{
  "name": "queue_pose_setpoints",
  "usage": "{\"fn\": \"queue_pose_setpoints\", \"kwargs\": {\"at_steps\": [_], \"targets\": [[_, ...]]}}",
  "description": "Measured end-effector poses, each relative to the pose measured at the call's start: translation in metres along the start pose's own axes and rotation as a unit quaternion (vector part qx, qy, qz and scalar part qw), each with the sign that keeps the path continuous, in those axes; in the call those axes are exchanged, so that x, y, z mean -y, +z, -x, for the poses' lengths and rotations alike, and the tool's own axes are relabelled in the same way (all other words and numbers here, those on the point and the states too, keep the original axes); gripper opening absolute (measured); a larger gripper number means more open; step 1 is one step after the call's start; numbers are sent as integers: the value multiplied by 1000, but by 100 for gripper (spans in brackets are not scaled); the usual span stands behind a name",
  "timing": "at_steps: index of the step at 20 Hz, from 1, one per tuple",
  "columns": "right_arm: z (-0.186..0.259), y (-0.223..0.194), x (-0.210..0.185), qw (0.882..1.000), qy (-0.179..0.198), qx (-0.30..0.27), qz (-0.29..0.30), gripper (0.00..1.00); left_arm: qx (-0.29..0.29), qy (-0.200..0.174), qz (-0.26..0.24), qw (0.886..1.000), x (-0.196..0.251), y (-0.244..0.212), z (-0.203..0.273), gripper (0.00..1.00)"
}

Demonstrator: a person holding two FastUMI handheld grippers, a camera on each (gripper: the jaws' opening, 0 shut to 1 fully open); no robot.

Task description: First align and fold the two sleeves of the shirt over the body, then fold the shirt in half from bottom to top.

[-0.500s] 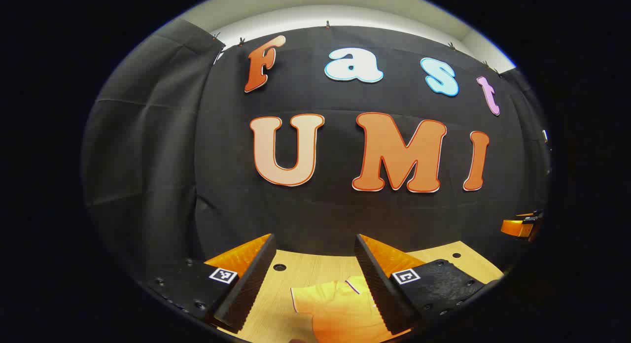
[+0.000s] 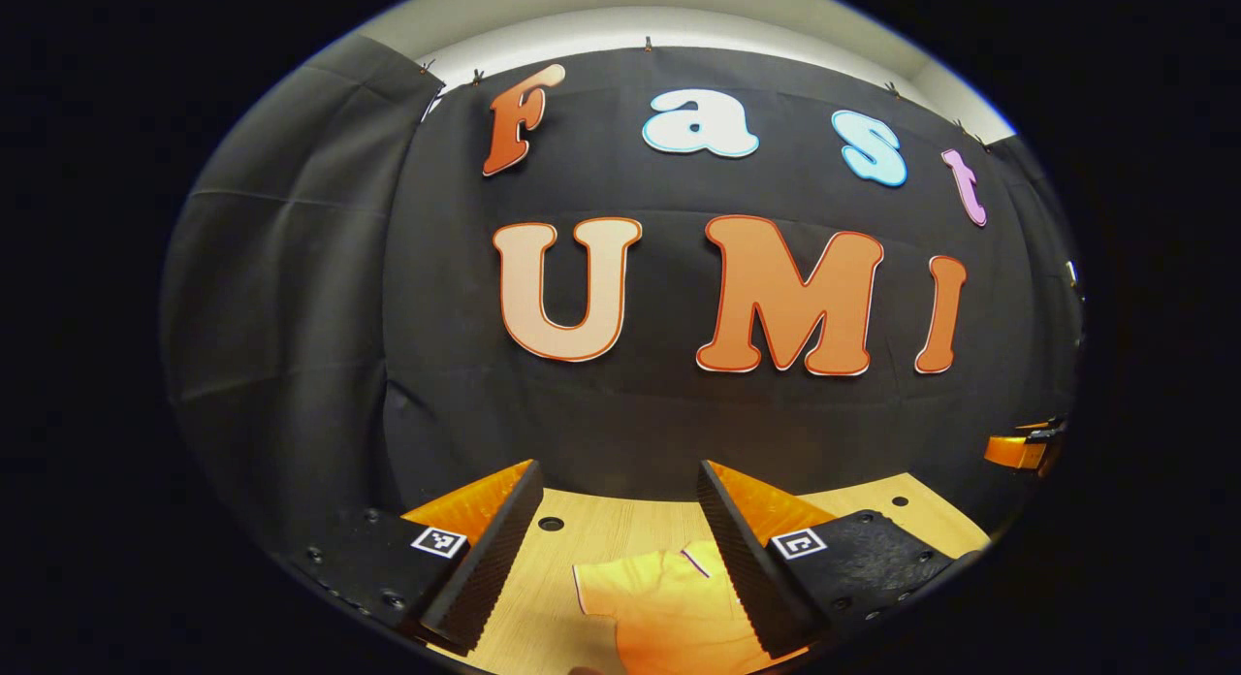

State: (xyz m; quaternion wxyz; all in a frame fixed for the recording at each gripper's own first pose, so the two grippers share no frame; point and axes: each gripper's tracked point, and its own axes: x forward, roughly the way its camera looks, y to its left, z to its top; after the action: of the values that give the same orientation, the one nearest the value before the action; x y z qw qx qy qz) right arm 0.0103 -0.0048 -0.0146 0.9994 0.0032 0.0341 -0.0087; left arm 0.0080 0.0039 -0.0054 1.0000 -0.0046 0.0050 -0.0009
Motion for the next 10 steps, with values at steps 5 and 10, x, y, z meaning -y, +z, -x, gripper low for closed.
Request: {"fn": "queue_pose_setpoints", "kwargs": {"at_steps": [5, 10], "targets": [[-16, -17, 3, 998, -1, -55, -11, 98, -10, 7, -7, 1000, -8, -11, -3, 98], [-43, -54, 5, 989, -12, -144, -32, 98, -18, 18, -5, 1000, -21, -19, -6, 98]]}}
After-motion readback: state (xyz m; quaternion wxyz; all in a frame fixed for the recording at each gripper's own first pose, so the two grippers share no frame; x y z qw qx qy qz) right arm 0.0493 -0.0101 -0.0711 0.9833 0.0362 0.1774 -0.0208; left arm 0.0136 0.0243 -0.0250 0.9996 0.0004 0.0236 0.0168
